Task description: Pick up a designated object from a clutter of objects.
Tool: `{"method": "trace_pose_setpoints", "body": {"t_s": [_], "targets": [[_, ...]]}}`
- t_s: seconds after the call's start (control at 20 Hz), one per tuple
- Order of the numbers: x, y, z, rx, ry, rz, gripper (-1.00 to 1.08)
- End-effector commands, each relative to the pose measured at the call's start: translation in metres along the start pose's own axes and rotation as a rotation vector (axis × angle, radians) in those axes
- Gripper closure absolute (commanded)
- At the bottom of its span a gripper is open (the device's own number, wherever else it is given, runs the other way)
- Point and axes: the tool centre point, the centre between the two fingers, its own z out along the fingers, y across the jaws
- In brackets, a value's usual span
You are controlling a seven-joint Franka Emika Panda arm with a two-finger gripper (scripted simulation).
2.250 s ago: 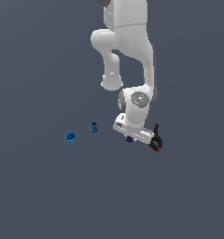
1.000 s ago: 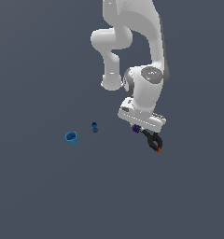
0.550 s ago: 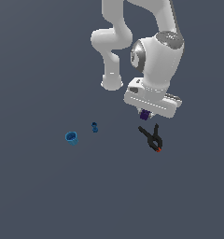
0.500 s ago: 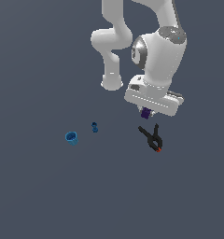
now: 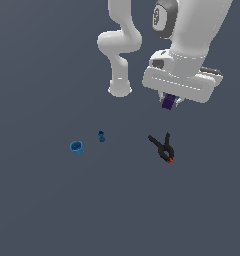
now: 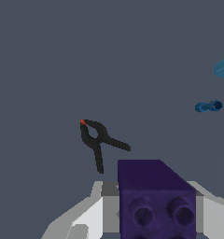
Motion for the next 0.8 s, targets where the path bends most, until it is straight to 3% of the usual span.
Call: {"method": "trace_pose_setpoints", "body": {"t_s": [0.0,0.35,0.75], "targets": [[-0.002,-0.003,-0.018,-0.001,-0.001,0.000,1.08],[-0.005,-0.010,-0.048,-0.001,-0.001,0.001,1.08],[-0.005,-0.012,-0.053,-0.001,-0.001,0.001,1.08]]}}
